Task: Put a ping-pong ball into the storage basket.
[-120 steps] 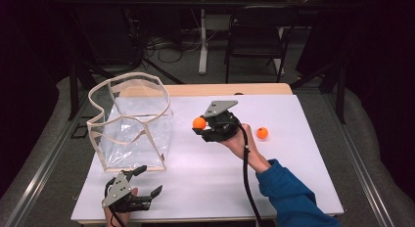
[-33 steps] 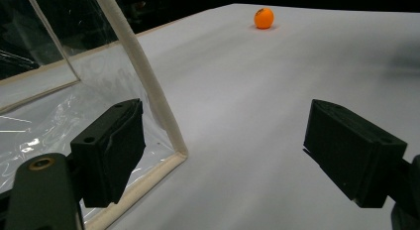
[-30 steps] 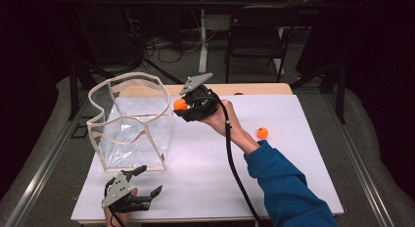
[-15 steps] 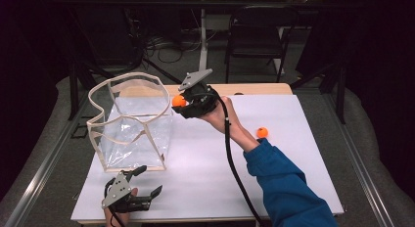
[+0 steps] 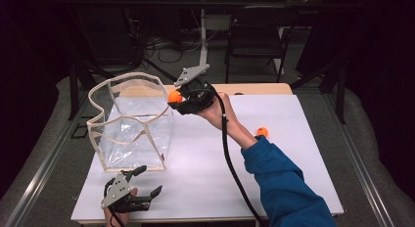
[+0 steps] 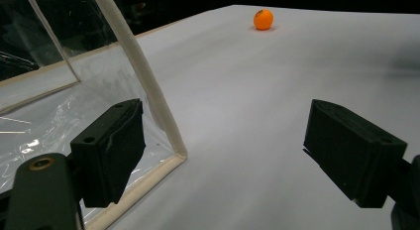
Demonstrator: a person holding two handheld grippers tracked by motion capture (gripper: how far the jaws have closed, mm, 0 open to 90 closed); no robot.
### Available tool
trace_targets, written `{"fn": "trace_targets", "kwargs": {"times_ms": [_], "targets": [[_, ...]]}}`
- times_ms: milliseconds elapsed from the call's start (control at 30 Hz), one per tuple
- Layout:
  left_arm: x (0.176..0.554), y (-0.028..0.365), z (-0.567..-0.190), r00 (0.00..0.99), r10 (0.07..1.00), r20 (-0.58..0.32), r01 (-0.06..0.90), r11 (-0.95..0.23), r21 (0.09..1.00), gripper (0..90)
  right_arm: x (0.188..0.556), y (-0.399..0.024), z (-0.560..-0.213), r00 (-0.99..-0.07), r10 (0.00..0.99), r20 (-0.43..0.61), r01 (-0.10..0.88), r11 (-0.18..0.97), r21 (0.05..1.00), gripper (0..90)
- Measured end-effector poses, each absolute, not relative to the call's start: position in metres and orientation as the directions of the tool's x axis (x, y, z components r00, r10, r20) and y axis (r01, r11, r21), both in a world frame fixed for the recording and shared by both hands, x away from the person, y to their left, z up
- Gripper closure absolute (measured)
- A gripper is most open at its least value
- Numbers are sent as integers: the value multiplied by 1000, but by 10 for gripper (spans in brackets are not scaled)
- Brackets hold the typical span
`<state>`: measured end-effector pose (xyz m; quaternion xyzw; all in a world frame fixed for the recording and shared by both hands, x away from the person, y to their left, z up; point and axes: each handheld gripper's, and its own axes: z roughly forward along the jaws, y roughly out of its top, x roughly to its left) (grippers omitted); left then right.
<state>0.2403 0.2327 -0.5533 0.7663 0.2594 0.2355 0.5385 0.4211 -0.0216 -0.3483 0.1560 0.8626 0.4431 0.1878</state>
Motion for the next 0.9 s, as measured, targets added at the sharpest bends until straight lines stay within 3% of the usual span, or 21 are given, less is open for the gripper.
{"fn": "trace_targets", "kwargs": {"times_ms": [900], "targets": [[240,233,-553,756,650,81,142,-284,948,158,427,-3,-342,-885,433,-173,95,530,843,507]]}}
